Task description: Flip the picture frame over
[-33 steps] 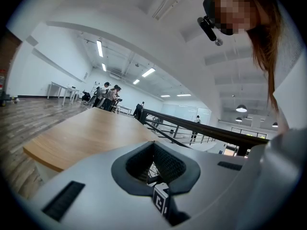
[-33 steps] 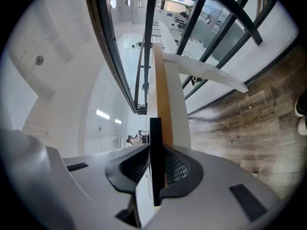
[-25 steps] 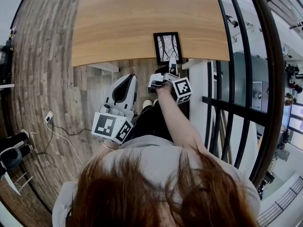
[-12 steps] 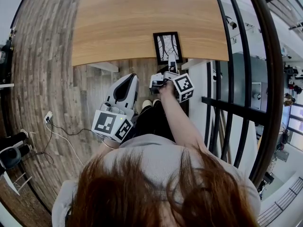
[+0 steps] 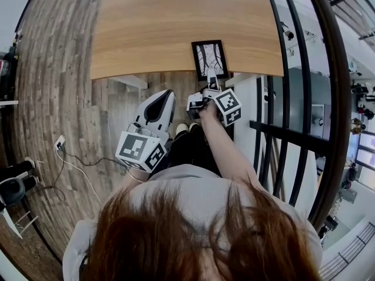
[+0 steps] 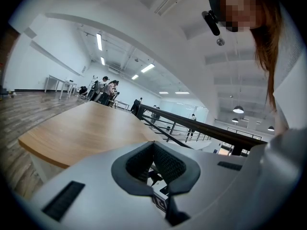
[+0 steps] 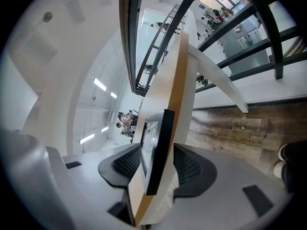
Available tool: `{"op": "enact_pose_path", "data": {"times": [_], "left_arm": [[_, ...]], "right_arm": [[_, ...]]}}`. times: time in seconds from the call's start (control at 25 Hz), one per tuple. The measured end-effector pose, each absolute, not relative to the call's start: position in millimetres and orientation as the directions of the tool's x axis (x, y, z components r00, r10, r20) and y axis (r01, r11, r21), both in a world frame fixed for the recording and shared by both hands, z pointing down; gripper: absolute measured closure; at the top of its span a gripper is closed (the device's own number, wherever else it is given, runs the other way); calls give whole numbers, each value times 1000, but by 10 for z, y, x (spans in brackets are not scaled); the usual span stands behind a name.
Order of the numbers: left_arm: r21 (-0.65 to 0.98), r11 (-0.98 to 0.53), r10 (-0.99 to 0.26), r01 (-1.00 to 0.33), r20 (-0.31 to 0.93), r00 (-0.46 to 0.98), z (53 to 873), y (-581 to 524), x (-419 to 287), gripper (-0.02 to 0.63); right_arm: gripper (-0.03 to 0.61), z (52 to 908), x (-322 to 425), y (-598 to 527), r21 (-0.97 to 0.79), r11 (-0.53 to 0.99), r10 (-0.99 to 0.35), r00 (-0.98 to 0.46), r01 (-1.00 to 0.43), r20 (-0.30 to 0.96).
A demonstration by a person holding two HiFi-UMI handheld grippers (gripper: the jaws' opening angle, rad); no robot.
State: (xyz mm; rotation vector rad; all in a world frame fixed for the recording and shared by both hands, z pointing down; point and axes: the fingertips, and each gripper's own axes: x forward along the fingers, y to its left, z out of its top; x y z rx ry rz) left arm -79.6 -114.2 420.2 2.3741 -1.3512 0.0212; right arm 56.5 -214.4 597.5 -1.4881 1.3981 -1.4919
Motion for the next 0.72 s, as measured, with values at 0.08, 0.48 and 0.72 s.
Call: {"op": "enact_pose_path", "data": {"times": [0.08,0.48,0.72], "left_arm": [[339,-448,-822,-827,208,530,4191,-1143,-793,607],[318,-429,-839,-845,207,504,4231,-1231,-776,607],[299,-412,-861,-861,183,475,4174,-1377,-779,607]], "right_arm": [[382,5989,526,-2135,-933,-265,-927,-201,-243,316],[379,5909,699,-1519,-804,-90,-839,-390,-588,380],[380,5803,644,-1961,-885,-116,-886,-355,-450,297]]}}
